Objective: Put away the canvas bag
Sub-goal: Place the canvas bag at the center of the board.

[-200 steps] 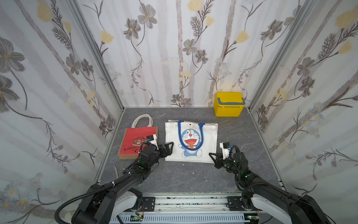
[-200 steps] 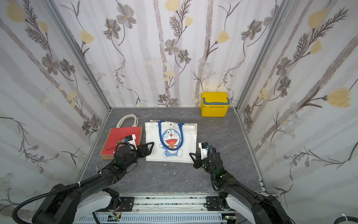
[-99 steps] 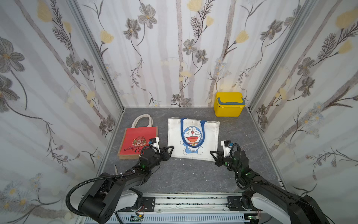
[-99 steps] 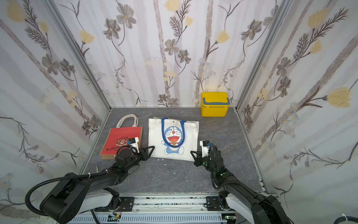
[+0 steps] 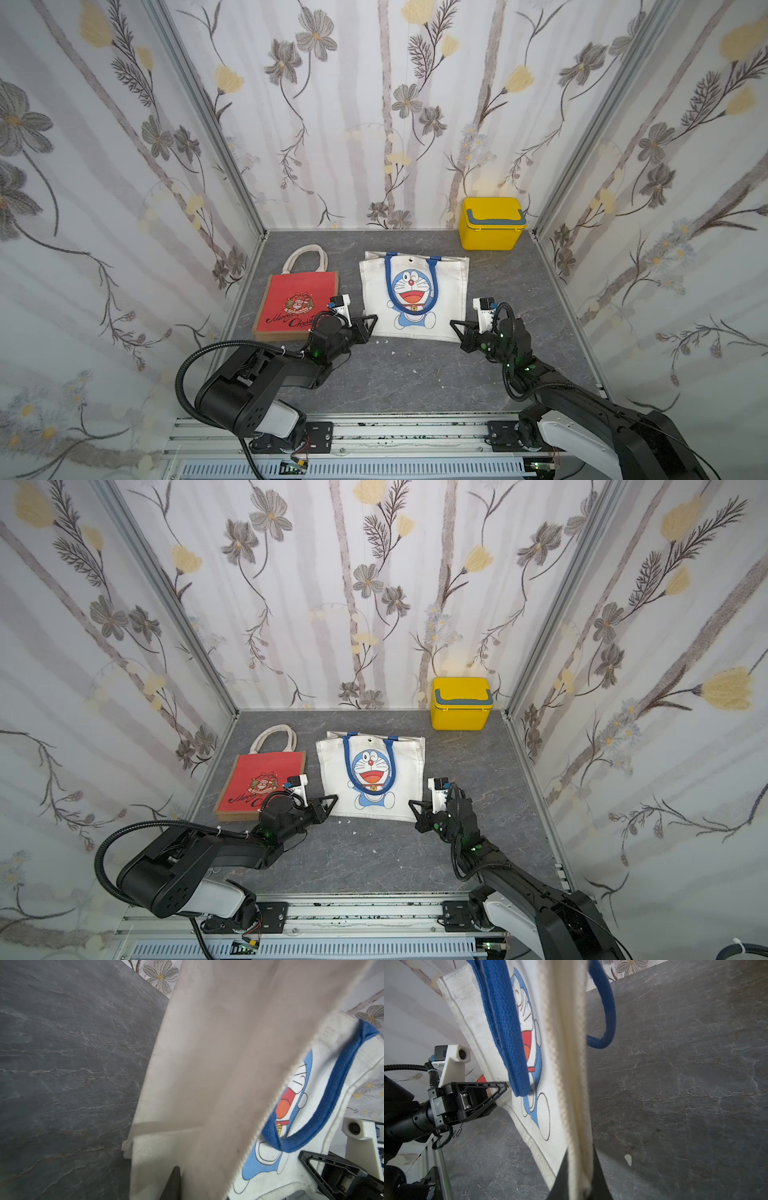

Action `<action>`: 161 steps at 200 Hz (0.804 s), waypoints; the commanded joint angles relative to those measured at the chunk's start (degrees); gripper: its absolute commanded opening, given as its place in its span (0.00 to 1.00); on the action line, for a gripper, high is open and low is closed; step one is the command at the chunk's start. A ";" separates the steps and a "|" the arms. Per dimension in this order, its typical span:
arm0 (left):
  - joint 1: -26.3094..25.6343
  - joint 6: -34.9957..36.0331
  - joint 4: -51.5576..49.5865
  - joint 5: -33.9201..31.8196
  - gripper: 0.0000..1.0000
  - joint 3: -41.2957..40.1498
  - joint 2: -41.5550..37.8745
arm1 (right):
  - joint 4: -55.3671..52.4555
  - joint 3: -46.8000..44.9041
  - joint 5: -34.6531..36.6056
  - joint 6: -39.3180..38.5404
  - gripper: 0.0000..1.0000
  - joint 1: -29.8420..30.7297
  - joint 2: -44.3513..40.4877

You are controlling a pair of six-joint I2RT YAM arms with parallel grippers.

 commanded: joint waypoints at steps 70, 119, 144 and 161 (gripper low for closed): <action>-2.91 -0.52 -9.09 -3.66 0.00 3.33 -7.64 | -5.28 4.35 -1.14 5.49 0.04 0.24 -0.55; -6.13 -10.79 -42.00 -16.85 0.00 9.61 -21.92 | -8.68 4.66 -5.85 12.77 0.04 0.28 -2.20; -5.82 -11.17 -45.12 -17.22 0.00 10.49 -21.76 | -10.85 4.13 -2.55 12.68 0.08 -0.16 -4.09; -5.76 -10.31 -42.74 -15.74 0.00 12.13 -15.80 | -12.60 5.29 -1.71 9.66 0.05 -1.47 -1.23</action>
